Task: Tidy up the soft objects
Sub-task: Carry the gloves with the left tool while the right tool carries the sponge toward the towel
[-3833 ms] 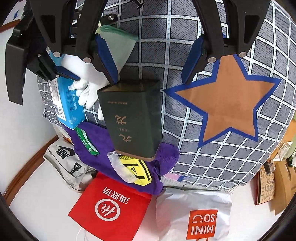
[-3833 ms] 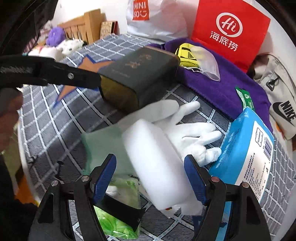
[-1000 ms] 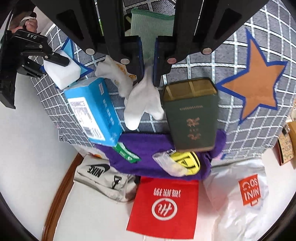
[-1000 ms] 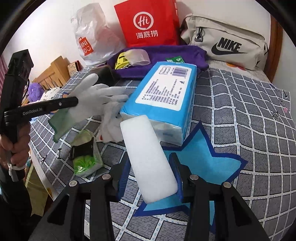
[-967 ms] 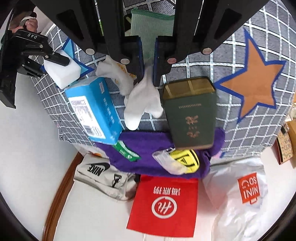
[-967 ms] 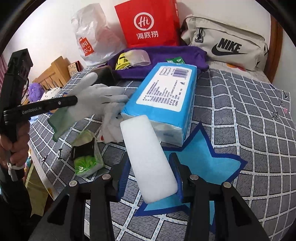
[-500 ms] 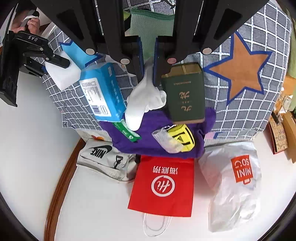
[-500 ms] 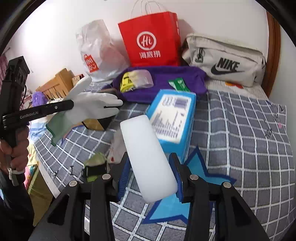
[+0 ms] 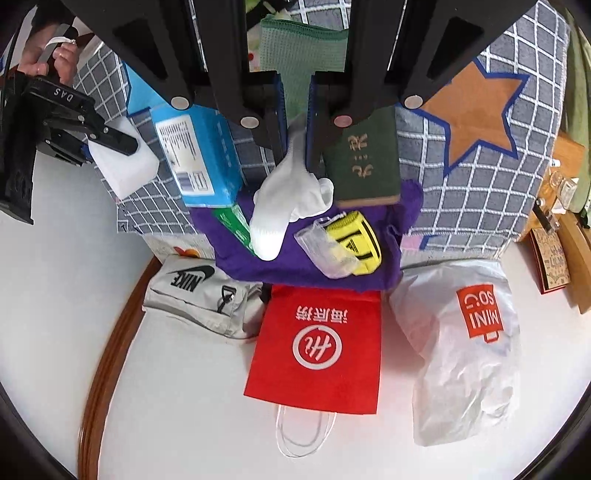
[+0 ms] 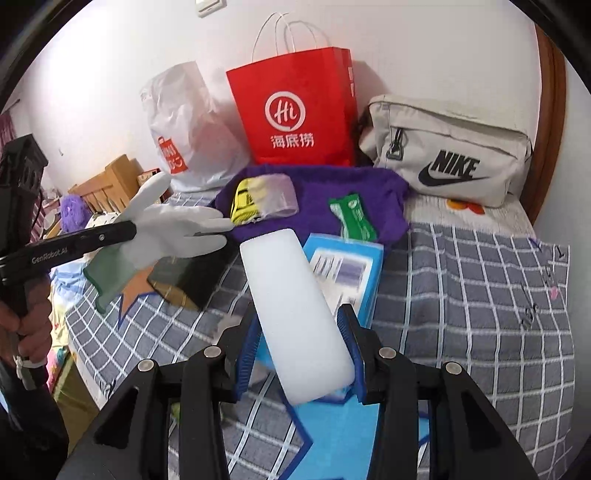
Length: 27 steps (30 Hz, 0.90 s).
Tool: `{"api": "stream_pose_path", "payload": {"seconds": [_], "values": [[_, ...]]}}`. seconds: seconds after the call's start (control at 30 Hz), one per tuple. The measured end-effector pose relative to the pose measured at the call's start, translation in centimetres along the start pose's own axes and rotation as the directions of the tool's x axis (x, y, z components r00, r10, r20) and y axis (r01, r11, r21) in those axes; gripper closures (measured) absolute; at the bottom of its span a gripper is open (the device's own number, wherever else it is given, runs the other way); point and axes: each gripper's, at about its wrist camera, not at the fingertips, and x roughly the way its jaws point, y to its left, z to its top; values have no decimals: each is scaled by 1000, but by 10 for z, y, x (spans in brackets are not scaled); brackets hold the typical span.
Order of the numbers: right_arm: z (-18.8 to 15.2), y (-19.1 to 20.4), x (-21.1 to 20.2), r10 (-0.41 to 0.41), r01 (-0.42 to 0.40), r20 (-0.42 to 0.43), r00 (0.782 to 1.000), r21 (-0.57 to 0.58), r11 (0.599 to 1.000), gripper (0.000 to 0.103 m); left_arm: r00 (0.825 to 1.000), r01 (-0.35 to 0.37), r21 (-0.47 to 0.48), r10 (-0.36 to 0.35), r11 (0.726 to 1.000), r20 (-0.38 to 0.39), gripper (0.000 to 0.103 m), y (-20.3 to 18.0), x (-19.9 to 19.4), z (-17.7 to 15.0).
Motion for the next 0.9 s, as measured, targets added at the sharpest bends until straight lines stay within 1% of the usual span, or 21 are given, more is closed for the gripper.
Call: {"api": "stream_pose_path", "payload": {"seconds": [0.27, 0.47, 0.63, 0.9], "values": [[31, -7, 20, 17, -17, 23, 1000, 12, 1000, 61, 1000, -24, -16, 24, 1000, 8, 93, 11, 8, 23], [56, -8, 36, 26, -25, 25, 999, -12, 1000, 61, 999, -45, -42, 46, 998, 12, 93, 25, 18, 42], [78, -13, 60, 33, -33, 14, 999, -17, 999, 61, 998, -57, -29, 57, 998, 11, 93, 28, 34, 58], [104, -19, 104, 35, -36, -17, 999, -38, 999, 61, 998, -68, -37, 68, 997, -3, 93, 43, 59, 82]]}}
